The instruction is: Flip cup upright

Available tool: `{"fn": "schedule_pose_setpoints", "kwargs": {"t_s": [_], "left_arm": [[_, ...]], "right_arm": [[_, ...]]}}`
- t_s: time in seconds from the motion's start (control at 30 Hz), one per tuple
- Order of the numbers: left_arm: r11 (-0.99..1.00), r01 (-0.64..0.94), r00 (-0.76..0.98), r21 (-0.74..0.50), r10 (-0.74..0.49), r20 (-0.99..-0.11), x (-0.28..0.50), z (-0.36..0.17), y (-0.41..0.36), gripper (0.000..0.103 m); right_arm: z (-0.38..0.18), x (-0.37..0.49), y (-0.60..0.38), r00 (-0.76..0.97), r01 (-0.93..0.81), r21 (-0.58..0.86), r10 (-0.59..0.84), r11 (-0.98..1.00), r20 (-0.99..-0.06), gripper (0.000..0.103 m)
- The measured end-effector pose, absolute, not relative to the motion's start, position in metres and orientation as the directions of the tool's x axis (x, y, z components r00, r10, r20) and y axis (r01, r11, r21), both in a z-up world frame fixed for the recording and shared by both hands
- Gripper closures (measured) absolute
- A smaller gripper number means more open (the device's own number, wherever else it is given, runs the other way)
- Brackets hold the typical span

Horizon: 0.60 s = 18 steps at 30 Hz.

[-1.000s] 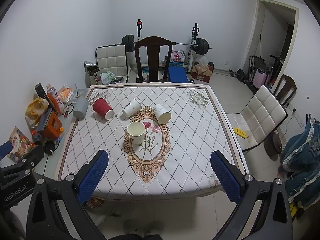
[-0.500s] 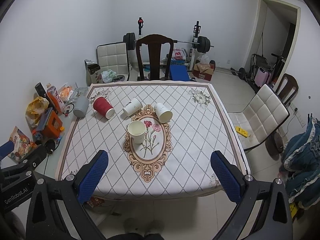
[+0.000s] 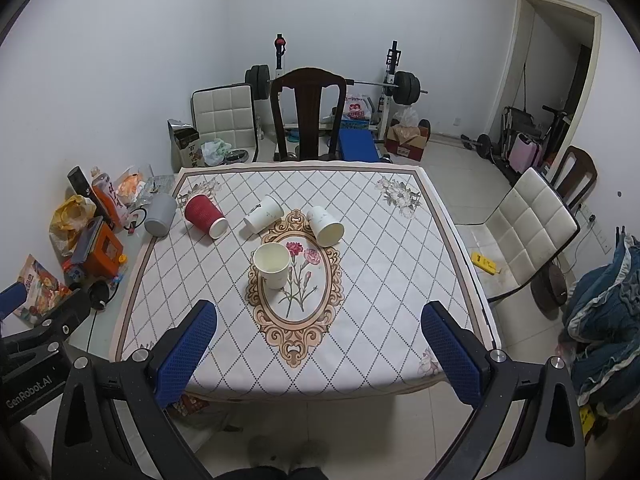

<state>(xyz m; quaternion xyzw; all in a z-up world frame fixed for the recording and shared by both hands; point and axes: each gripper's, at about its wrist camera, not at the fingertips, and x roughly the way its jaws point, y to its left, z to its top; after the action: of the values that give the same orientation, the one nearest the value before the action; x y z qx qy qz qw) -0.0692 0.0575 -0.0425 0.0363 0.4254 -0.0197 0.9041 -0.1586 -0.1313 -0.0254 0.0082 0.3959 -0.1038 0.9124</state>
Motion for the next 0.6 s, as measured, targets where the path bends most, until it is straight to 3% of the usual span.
{"fn": "schedule_pose_setpoints", "kwargs": {"t_s": [0.6], "left_arm": [[0.996,0.071,0.639,0.045,-0.01,-0.769,-0.0676,-0.0407,0.0528,0.0]], "right_arm": [[-0.0258,-0.1558,-0.1326,0.663,0.196,-0.072,-0.187,0.978,-0.725,0.0]]}}
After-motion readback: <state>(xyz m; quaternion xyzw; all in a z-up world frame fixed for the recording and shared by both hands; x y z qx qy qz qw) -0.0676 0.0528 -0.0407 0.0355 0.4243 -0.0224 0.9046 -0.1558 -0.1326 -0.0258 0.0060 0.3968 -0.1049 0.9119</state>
